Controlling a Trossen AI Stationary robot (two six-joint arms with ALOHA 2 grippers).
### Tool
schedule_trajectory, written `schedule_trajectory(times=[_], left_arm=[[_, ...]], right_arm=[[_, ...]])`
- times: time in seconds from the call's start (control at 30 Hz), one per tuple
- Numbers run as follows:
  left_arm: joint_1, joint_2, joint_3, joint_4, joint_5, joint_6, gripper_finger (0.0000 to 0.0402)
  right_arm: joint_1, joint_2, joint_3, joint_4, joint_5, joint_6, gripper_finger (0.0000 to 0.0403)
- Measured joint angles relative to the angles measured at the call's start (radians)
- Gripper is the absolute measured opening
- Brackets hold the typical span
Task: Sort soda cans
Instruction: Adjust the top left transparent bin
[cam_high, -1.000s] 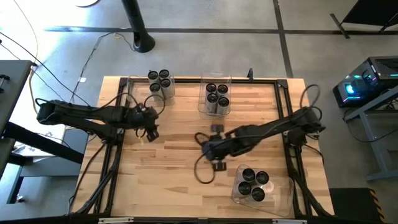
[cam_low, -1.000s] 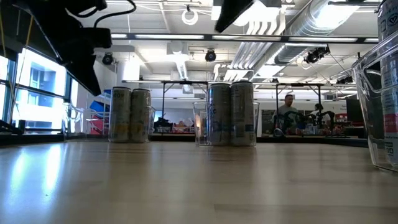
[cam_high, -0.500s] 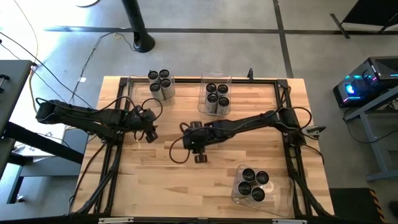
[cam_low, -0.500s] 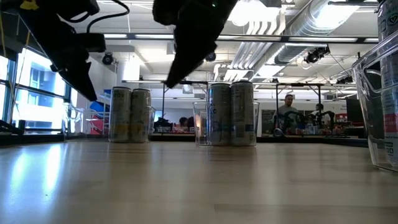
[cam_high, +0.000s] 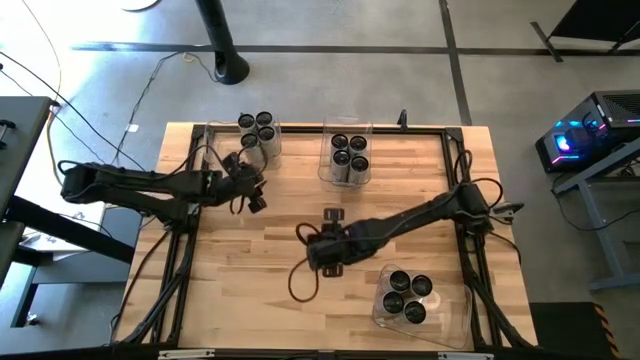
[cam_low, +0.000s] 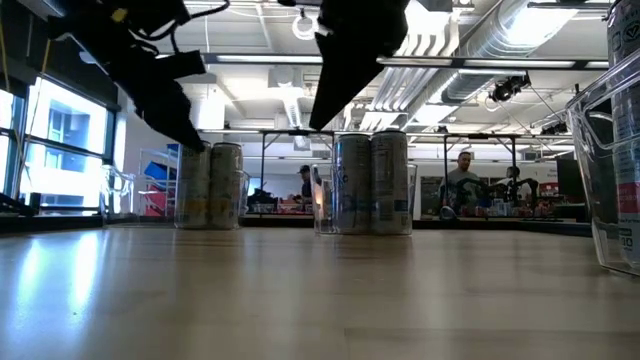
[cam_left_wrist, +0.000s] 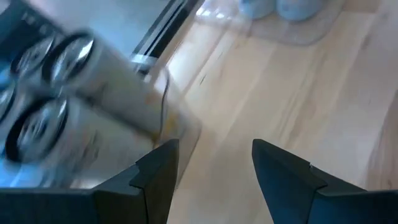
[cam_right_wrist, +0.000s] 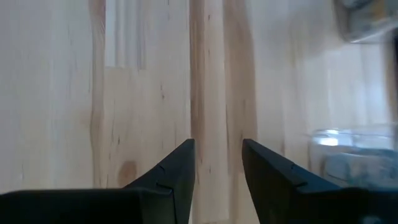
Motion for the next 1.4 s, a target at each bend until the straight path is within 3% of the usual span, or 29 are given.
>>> schedule_trajectory(times=[0.13, 0.33, 0.6, 0.83, 1.23, 1.4], left_arm=[[0.059, 0.039, 0.0, 0.162, 0.124, 0.206, 0.02], [0.133, 0.116, 0.0, 0.348, 0.164, 0.464, 0.02], [0.289, 0.275, 0.001, 0.506, 0.218, 0.45, 0.0194], [0.325, 0.384, 0.004, 0.559, 0.175, 0.438, 0.0142], [0.296, 0.364, 0.003, 0.542, 0.214, 0.424, 0.0028], [0.26, 0.334, 0.002, 0.503, 0.25, 0.418, 0.001]], right_arm=[[0.037, 0.0, 0.0, -0.05, 0.077, 0.064, 0.0126], [0.075, 0.0, 0.0, -0.102, 0.162, 0.16, 0.0126], [0.098, 0.0, 0.0, -0.101, 0.238, 0.175, 0.0126], [0.097, 0.0, 0.0, -0.086, 0.239, 0.175, 0.0126], [0.096, -0.001, 0.0, -0.068, 0.239, 0.175, 0.0126], [0.096, -0.001, 0.0, -0.066, 0.238, 0.175, 0.0126]])
